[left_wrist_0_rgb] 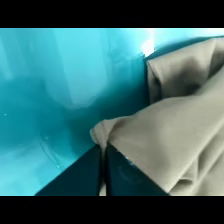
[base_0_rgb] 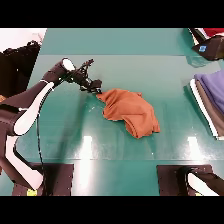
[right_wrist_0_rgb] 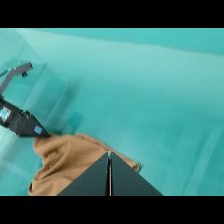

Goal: Fold the shirts.

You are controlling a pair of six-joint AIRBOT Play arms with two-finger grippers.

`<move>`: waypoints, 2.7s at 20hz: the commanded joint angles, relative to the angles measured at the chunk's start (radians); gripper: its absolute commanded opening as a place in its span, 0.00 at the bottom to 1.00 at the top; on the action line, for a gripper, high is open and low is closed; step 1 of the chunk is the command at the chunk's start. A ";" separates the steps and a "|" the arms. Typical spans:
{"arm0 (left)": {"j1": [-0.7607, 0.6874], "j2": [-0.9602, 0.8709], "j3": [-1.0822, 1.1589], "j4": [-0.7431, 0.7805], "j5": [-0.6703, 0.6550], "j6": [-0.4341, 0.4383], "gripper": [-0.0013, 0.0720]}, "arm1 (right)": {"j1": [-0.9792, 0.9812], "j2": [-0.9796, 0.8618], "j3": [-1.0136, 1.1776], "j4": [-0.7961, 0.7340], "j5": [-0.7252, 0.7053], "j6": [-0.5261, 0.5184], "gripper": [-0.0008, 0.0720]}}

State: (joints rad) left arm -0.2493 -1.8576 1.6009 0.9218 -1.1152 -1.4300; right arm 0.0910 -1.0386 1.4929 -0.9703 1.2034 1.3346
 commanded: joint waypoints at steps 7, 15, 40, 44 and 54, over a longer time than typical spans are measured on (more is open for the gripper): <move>0.093 0.144 0.115 0.134 -0.137 0.052 0.05 | -0.005 -0.001 -0.305 -0.035 0.066 0.000 0.10; 0.115 0.211 0.118 0.196 -0.161 0.076 0.05 | 0.001 -0.112 -0.668 0.018 -0.038 -0.072 0.55; 0.115 0.544 0.240 0.254 -0.100 0.039 0.05 | -0.066 -0.054 -0.239 0.086 0.026 -0.192 0.03; 0.115 0.751 0.397 0.248 -0.063 0.039 0.05 | -0.107 0.050 0.092 0.085 0.016 -0.191 0.03; 0.115 1.026 0.459 0.219 0.111 0.012 0.05 | -0.285 0.158 0.459 0.079 0.023 -0.138 0.03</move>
State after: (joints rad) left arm -0.1352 -0.8715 2.0457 1.1515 -1.0458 -1.4124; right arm -0.1364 -0.8909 1.8591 -0.8837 1.2091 1.1671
